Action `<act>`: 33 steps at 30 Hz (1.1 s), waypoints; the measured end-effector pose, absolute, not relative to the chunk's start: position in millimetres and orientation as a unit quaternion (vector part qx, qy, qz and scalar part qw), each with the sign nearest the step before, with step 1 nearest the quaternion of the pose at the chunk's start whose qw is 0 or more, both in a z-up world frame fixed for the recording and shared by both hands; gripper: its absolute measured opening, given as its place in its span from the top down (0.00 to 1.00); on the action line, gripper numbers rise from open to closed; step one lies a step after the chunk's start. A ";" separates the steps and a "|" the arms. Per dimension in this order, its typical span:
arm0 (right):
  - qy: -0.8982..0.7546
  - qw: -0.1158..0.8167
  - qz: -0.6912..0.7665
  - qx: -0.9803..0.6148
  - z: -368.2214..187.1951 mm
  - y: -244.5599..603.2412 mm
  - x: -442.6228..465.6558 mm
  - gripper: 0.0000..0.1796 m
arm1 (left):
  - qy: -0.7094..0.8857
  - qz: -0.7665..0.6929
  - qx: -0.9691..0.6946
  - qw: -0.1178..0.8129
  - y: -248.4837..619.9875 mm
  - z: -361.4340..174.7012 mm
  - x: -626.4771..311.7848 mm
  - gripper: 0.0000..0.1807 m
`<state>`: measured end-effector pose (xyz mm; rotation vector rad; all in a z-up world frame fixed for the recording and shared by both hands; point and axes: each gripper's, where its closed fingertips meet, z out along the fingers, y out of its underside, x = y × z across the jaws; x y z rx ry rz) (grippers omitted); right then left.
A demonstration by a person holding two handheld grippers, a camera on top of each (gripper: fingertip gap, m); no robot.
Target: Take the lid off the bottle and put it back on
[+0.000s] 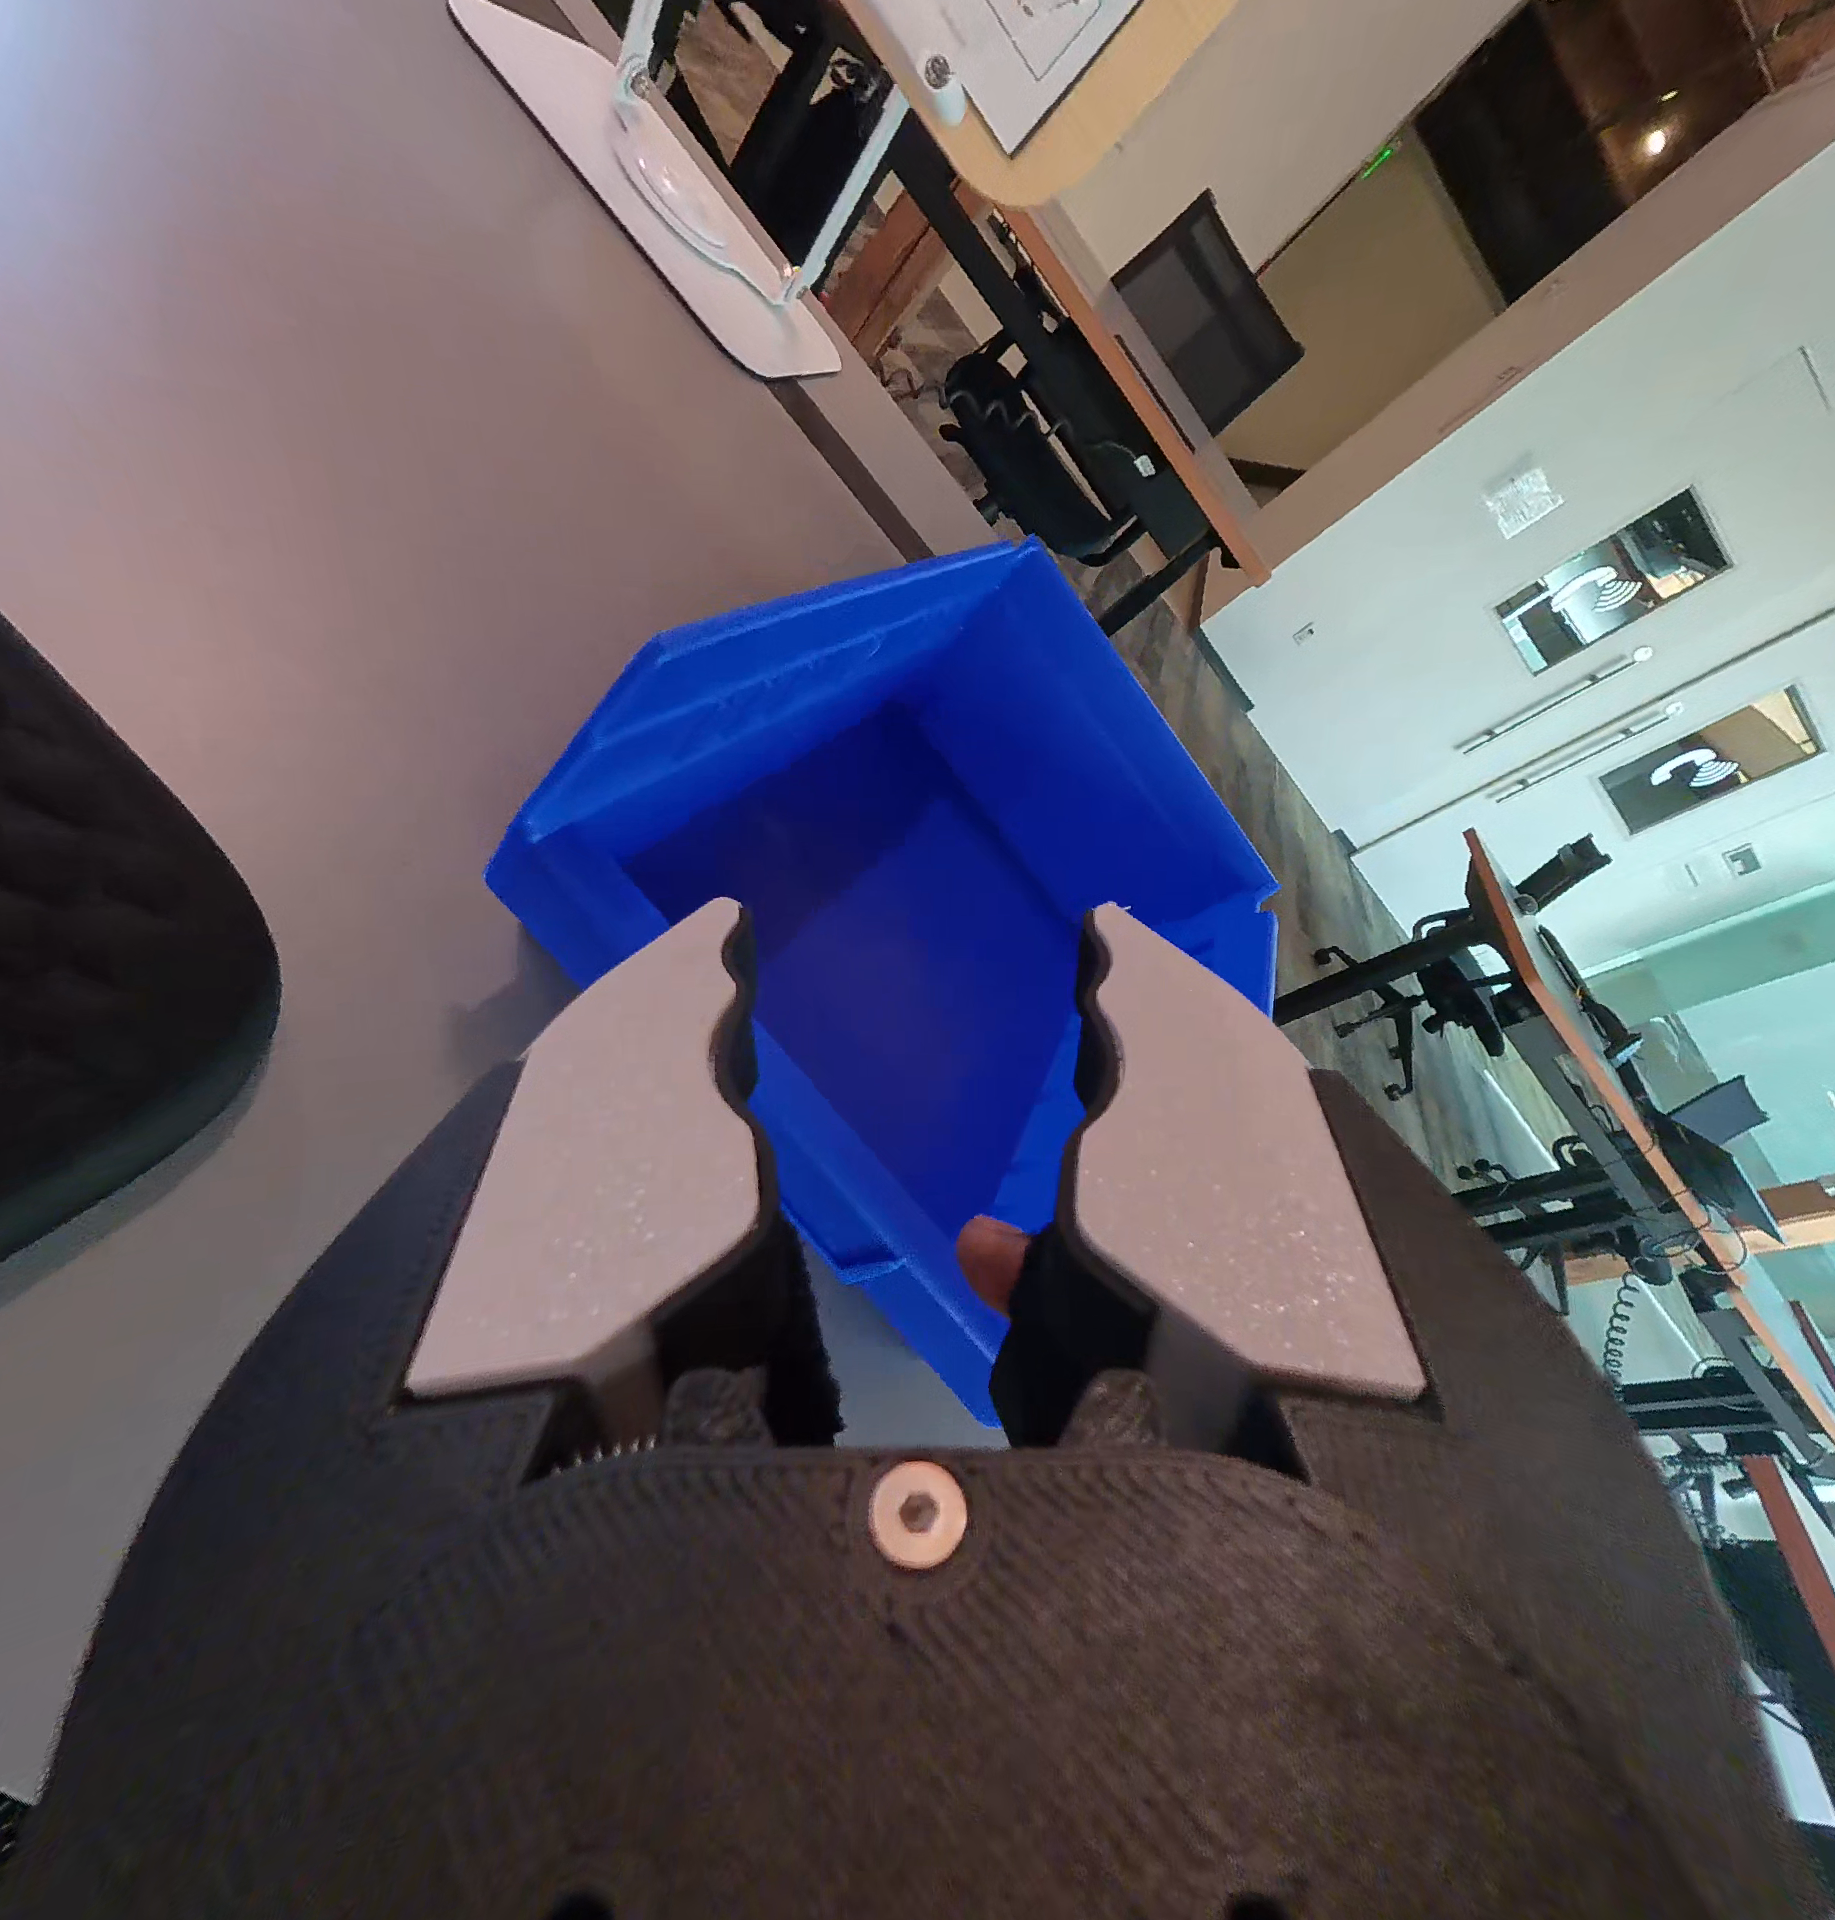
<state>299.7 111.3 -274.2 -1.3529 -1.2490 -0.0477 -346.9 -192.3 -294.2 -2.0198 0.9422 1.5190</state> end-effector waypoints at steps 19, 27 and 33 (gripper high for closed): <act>-0.613 0.644 0.196 -0.413 -216.6 16.2 170.2 0.56 | 0.339 0.259 -0.755 0.498 -127.6 -100.5 -181.2 0.97; -0.653 0.600 0.229 -0.401 -234.3 -0.5 158.3 0.52 | 0.500 0.157 -0.803 0.284 -60.2 -161.0 -104.5 0.97; -0.643 0.594 0.224 -0.429 -241.2 11.0 173.8 0.51 | 0.575 0.122 -0.792 0.167 -15.2 -187.7 -50.1 0.97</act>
